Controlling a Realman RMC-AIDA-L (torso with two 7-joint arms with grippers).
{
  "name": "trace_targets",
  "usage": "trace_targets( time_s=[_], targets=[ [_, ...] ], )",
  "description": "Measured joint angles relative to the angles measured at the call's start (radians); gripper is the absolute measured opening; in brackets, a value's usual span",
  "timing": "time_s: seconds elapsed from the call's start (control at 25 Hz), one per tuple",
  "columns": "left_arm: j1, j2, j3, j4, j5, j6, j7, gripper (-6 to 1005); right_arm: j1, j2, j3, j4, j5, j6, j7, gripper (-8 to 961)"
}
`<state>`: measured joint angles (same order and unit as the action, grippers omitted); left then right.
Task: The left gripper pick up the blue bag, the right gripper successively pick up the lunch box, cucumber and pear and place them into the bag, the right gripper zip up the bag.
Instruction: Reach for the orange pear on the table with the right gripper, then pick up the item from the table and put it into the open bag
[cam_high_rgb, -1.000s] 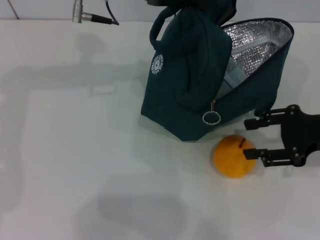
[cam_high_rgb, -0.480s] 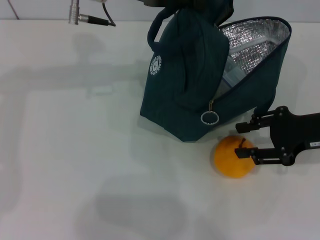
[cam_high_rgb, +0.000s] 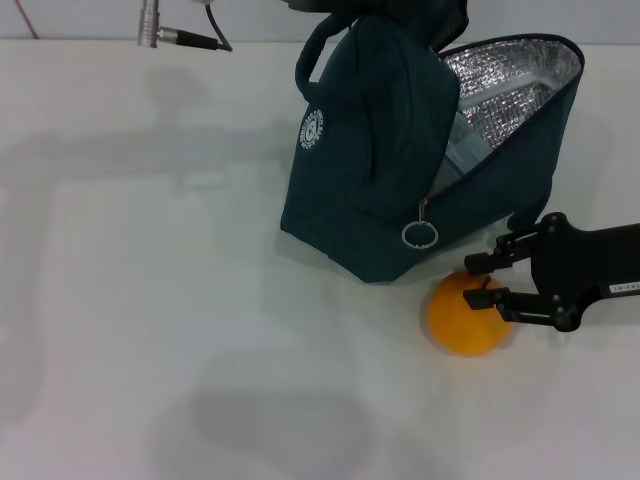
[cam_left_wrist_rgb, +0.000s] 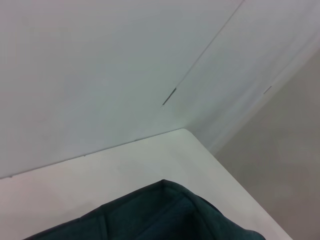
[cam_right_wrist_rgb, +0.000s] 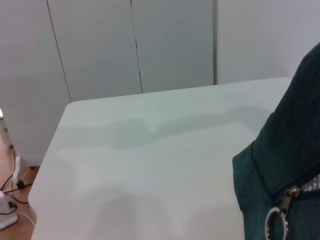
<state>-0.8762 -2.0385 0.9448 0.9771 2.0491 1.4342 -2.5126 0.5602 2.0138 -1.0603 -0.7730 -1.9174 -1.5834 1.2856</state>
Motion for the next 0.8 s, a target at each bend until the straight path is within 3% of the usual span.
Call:
trace_targets(
  time_s=[0.4,0.8],
  targets=[
    [0.004,0.0,-0.012,0.0,-0.001,0.0,0.002,36,0.0,0.0,-0.011,0.0,0.011,0.027,-0.002,220],
    [0.003,0.0,-0.012,0.0,-0.002,0.0,0.003,36,-0.016,-0.007,-0.005,-0.01,0.079,0.024,-0.001,108]
  ],
)
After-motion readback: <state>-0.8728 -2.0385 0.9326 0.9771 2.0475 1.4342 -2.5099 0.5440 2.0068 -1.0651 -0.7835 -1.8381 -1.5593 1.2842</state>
